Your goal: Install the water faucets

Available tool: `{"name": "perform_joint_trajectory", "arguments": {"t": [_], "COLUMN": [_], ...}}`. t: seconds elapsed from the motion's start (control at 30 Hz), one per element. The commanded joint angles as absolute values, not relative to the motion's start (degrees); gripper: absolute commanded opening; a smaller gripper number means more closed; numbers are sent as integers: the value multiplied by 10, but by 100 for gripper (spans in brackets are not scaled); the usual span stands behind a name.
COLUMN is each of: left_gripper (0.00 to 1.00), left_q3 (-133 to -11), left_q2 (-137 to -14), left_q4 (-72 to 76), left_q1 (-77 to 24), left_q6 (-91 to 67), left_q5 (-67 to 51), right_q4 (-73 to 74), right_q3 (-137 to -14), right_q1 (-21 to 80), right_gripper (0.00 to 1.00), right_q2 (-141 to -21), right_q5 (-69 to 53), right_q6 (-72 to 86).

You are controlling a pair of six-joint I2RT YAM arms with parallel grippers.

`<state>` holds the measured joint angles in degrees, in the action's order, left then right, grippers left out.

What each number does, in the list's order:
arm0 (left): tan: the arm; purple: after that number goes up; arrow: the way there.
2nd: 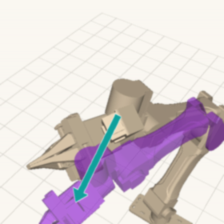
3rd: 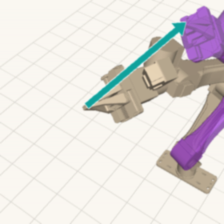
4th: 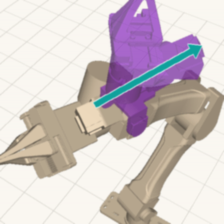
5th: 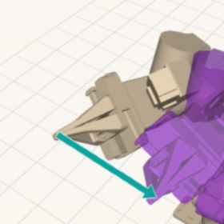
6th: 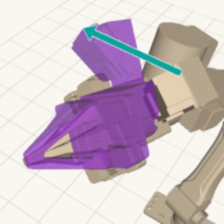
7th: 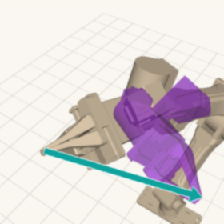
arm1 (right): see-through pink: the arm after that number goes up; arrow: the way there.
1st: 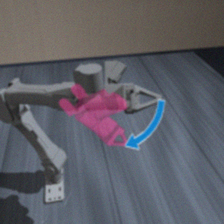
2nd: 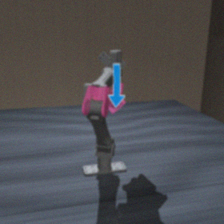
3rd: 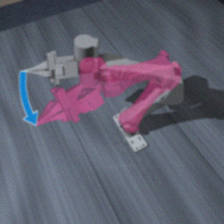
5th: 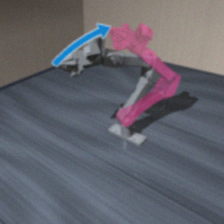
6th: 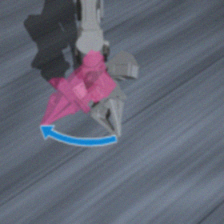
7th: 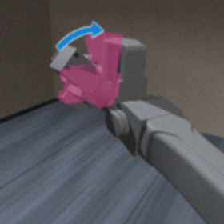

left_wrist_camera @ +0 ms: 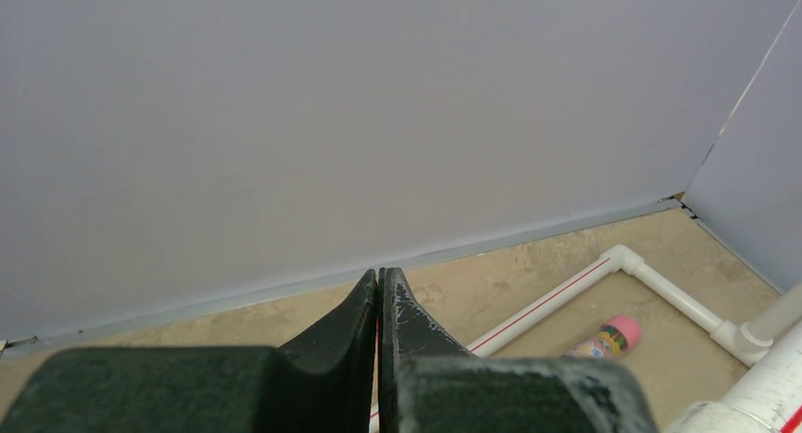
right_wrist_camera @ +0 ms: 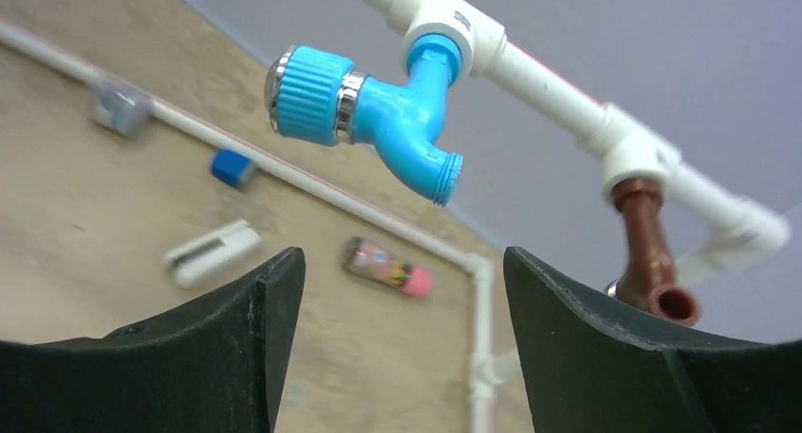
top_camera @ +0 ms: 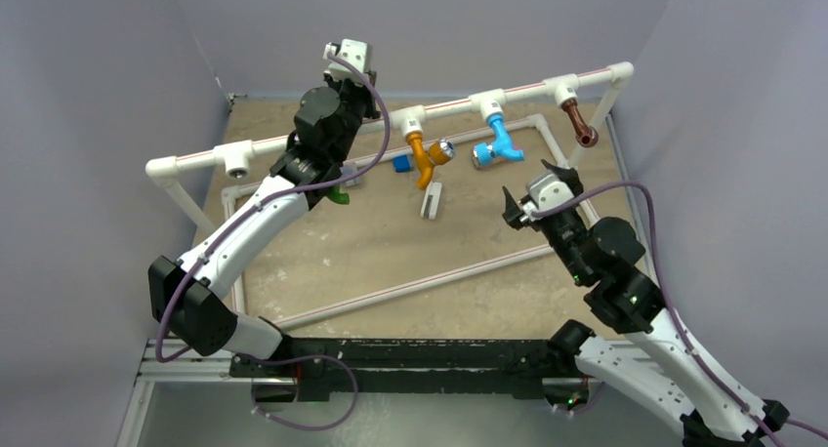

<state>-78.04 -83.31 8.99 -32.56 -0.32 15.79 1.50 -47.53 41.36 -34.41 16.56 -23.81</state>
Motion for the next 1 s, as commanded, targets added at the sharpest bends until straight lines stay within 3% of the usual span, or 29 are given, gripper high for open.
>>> {"name": "perform_joint_trajectory", "arguments": {"t": [0.0, 0.13, 0.43, 0.97], "left_gripper": [0, 0, 0, 0], "left_q3": [-712, -712, -711, -711], "left_q2": [-901, -899, -898, -905], "left_q4": [-110, -109, -108, -109], "left_q1": [-340, -342, -342, -341], "left_q6": [20, 19, 22, 21], "left_q5": [120, 120, 121, 120], "right_q4": [33, 4, -214, -251], "right_q3": [-504, -497, -429, -419], "right_q1": [416, 416, 418, 463], "right_gripper": [78, 79, 81, 78], "right_q2": [-342, -369, -407, -488], "right_q5": [141, 177, 176, 184], "right_q6": [-541, -709, -983, -1035]}}
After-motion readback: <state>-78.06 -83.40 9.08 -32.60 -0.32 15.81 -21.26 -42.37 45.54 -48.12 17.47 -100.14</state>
